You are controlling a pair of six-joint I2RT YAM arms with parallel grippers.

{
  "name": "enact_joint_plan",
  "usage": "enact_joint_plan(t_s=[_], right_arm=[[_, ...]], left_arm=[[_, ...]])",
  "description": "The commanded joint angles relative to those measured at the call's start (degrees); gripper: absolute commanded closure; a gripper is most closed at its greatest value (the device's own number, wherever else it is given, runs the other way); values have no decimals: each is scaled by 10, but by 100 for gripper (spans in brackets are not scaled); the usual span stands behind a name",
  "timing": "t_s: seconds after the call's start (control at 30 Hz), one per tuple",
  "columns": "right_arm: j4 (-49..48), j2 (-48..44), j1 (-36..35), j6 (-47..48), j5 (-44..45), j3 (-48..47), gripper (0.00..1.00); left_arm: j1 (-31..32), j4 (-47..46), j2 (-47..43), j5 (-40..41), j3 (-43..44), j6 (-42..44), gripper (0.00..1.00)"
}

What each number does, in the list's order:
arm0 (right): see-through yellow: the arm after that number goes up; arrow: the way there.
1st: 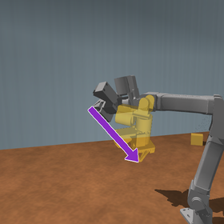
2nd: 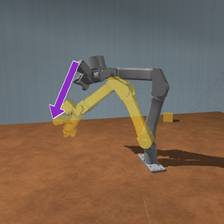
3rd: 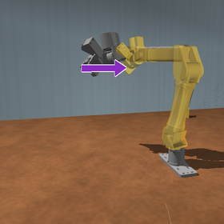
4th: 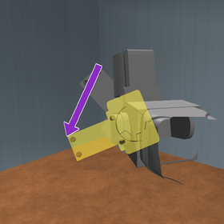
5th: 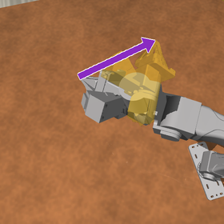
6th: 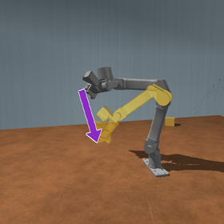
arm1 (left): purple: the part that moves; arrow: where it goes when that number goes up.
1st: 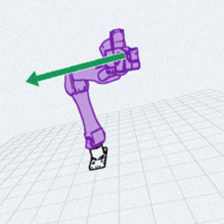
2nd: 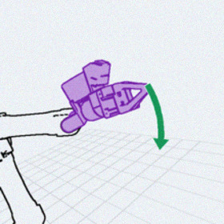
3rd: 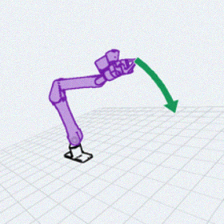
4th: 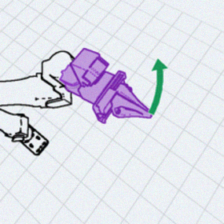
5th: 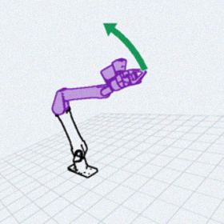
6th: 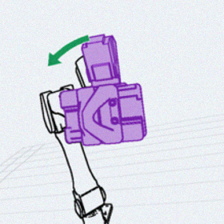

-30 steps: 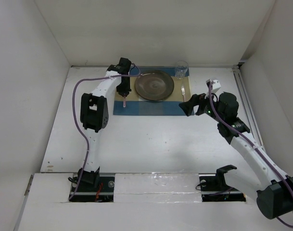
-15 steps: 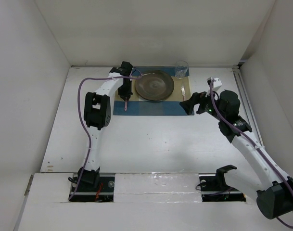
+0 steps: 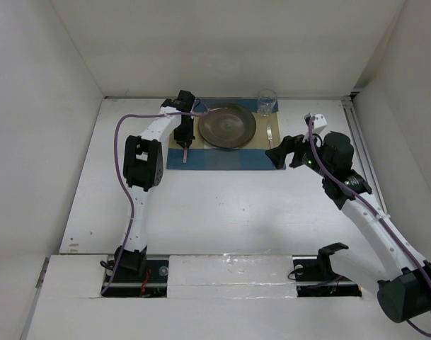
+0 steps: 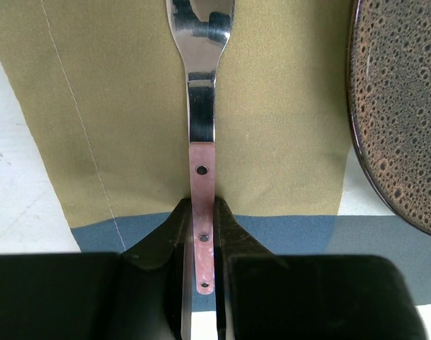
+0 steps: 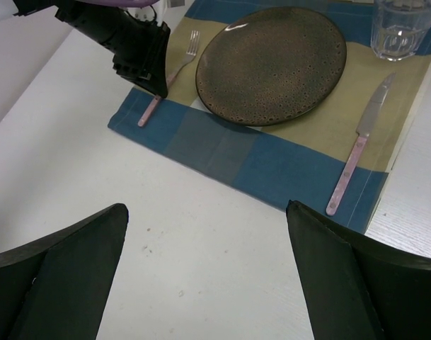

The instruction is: Set the dinner table for one person

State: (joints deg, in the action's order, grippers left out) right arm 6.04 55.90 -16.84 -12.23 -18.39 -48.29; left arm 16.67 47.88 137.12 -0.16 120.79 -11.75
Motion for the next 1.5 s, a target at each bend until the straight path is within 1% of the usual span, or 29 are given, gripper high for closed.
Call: enact_joint_plan(t_s=[0.0, 0.1, 0.57, 1.47], right_arm=[[-9, -11, 2, 7, 1, -27, 1], [-9, -5, 2, 7, 1, -27, 1], [-9, -5, 2, 7, -4, -32, 1], [1, -11, 2, 7, -4, -32, 1]], left_arm=[[0, 11, -7, 5, 27, -3, 100], [0, 17, -7, 17, 27, -3, 100], [0, 22, -7, 17, 43, -8, 100], [0, 22, 9, 33, 43, -25, 100]])
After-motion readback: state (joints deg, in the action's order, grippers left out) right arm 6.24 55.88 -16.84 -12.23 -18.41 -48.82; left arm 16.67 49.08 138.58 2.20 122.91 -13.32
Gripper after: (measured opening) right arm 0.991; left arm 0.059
